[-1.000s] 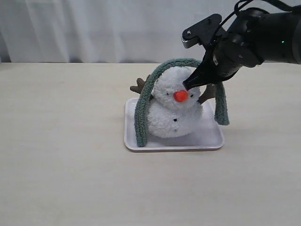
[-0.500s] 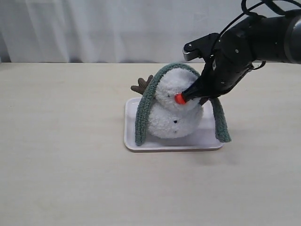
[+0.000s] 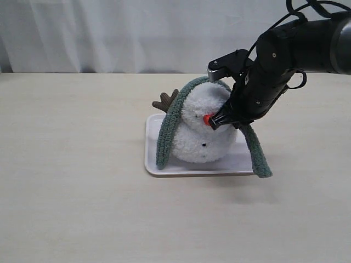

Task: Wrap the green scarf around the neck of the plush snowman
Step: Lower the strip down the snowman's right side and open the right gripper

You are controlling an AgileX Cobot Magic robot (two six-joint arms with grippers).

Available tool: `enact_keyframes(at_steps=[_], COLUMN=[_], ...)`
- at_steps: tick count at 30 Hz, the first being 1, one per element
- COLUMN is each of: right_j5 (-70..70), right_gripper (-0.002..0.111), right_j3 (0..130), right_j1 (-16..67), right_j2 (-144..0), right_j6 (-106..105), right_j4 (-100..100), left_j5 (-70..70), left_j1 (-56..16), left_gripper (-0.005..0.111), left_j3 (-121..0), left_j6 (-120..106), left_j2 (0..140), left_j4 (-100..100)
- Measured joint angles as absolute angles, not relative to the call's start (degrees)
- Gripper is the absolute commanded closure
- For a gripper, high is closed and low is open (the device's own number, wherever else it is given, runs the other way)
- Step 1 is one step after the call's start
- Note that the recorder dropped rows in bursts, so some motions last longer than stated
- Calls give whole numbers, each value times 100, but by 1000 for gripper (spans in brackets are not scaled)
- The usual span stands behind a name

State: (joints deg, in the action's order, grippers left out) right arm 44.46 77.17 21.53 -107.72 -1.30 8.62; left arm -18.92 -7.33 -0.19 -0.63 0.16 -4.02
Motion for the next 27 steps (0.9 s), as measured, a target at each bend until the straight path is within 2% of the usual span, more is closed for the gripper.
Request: enact_keyframes(at_steps=[7,11,27], right_j5=[4681,4900,6181], right_gripper=[79,71,70], right_j3=[7717,7717,8178], right_j1=[2149,2149,2149], right_j2=[-10795,-10795,-10700], right_j6=[-378,-494,-689], right_j4=[556,471,430], left_j5=[-1892,-1892,-1892], left_j1=[-733,-733,-733], left_gripper=[107,107,107], left_j3=[-19,-19,-19], left_j6=[-63,-63,-63], left_j2=[16,16,16], left_j4=[-402,-402,-402])
